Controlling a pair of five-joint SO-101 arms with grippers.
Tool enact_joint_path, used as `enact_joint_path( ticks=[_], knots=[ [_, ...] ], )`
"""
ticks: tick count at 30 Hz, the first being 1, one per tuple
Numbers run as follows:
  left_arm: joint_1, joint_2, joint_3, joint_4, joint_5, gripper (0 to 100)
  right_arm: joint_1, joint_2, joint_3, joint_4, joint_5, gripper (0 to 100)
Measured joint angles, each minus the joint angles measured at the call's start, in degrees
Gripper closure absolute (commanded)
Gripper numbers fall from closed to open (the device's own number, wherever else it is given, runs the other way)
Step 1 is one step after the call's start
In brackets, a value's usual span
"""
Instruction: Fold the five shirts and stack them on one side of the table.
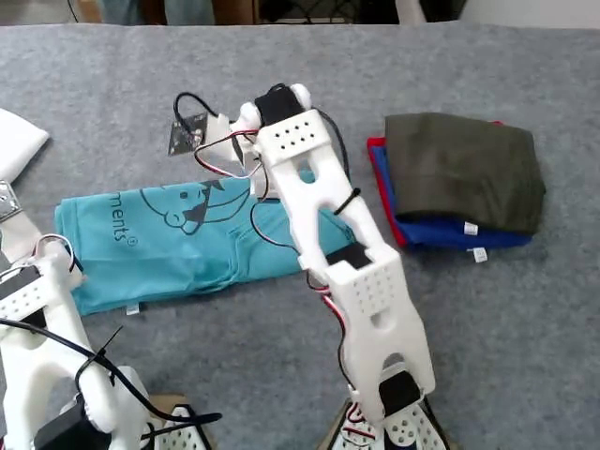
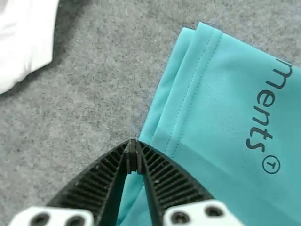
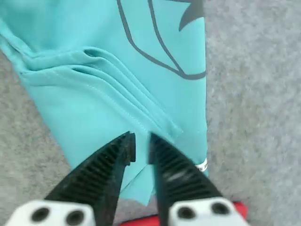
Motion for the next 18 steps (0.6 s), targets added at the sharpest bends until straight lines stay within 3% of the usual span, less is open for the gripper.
enact_joint_path(
  ticks=[5,12,18],
  knots=[
    [0.00,0.00,-1.58,1.76,0.00,93,0.00,-10.55,12.57,0.00,-4.92,98.4],
    [0.00,1.32,-20.84,22.33,0.00,84,0.00,-24.26,30.24,0.09,-5.63,98.4],
    [0.00,16.44,-36.48,31.21,0.00,80,0.00,-29.89,36.31,0.09,-5.80,98.4]
  ],
)
